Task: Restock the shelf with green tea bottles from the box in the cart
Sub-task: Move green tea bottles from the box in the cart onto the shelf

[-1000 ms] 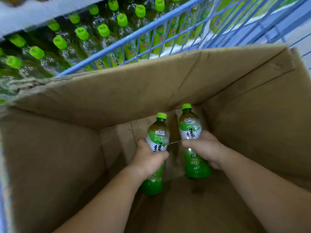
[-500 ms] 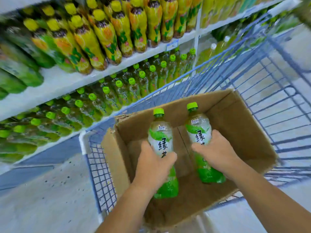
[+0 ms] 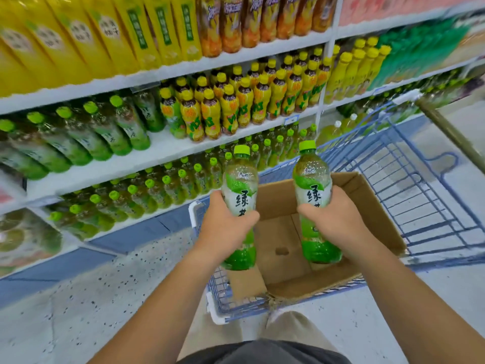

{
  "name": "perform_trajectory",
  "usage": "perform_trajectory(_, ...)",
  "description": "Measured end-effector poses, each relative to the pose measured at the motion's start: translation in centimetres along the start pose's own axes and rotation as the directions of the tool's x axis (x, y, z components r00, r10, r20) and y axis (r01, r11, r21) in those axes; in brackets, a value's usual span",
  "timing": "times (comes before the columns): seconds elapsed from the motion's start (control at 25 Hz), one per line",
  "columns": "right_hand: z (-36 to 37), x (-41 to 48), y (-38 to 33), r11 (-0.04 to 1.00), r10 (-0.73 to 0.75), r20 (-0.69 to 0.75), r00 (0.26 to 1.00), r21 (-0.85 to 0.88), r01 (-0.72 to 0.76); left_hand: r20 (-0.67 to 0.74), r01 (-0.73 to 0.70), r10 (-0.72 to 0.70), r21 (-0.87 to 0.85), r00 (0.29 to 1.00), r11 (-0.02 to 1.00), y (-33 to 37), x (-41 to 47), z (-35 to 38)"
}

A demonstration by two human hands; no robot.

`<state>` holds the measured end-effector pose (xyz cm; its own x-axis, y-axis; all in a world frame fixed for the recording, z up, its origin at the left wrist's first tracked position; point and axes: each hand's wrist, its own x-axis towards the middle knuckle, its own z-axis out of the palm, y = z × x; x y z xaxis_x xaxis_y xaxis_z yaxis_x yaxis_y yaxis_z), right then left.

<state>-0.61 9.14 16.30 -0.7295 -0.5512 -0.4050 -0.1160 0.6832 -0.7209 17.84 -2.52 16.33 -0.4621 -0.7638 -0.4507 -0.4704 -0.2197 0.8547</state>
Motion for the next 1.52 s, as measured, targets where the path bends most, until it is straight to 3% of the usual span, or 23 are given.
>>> perform_trajectory(0.4,6.8,-5.1,-7.9,0.958,-0.284,0.205,0.937,0.096,0.27,-0.348,-0.058,0.03,-0.071,0.937,0.996,-0.6,-8.2,-8.8)
perform_trajectory(0.76,15.7,-8.8,-14.4,0.936,-0.351,0.246,0.904,0.086,0.34,-0.426,-0.12,0.092,-0.041,0.9,0.992,-2.2,-8.9,-20.0)
perform_trajectory(1.0,26.2,-7.2,-20.1,0.943,-0.327,0.168,0.93,0.118,0.31,-0.424,-0.152,0.112,-0.062,0.899,0.986,-6.1,-1.1,-29.7)
perform_trajectory(1.24,34.4,0.2,-21.0,0.924,-0.332,0.019,0.943,0.208,0.321,-0.35,-0.216,0.199,-0.011,0.915,0.976,-10.6,11.0,-33.4)
perform_trajectory(1.52,41.6,13.7,-19.3,0.851,-0.465,-0.134,0.875,0.207,0.484,-0.427,-0.394,0.381,0.063,0.82,0.917,-15.3,26.0,-32.0)
